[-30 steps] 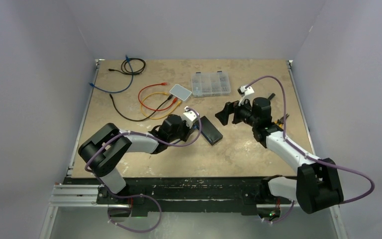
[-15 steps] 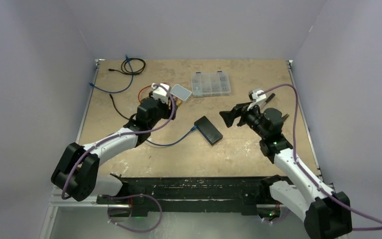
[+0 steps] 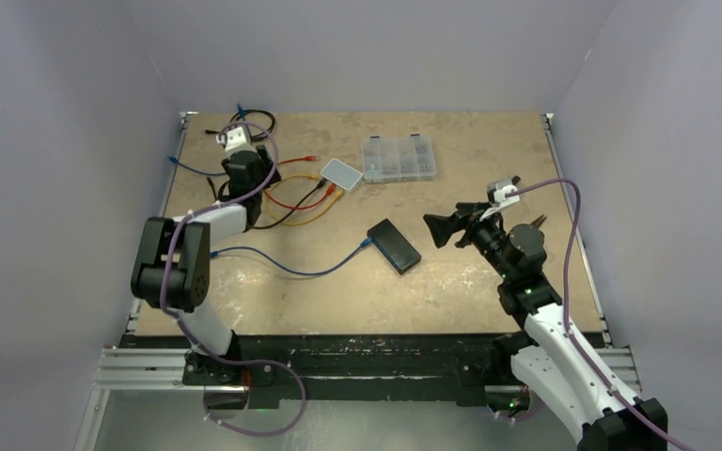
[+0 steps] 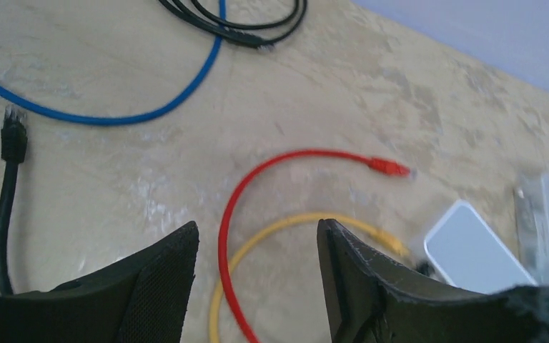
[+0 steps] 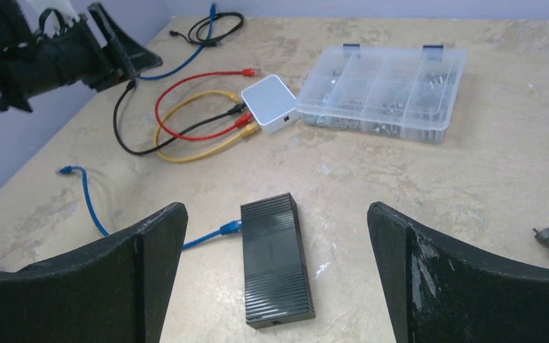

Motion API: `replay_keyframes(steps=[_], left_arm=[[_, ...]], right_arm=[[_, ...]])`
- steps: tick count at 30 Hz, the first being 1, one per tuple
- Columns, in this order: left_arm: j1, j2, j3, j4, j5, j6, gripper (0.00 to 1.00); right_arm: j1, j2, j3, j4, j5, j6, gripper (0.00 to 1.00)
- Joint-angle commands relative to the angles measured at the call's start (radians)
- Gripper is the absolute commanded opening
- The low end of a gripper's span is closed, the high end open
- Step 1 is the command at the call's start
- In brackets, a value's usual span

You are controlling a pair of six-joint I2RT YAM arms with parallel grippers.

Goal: Insert the plug into the switch port
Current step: Pick up the connector from the center of the board.

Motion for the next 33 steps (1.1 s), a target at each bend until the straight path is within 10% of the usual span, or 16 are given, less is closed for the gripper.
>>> replay_keyframes(steps=[1,11,33], left_arm=[[0.063,0.132,0.163,0.072,-0.096,-0.123,0.59],[0.162,0.437,0.618,-0.313,-0.420,-0.247,0.55],[0.297,0.867,0.952,-0.181,0.038,-0.486,0.49]], right_arm=[[0.001,0.000,-0.006,-0.015,0.001,0.001,0.99],[0.001,0.011,-0.016,-0.010,0.013,-0.012,0.99],[0.001,0.068,-0.024,0.002,0.017,-0.029,0.99]])
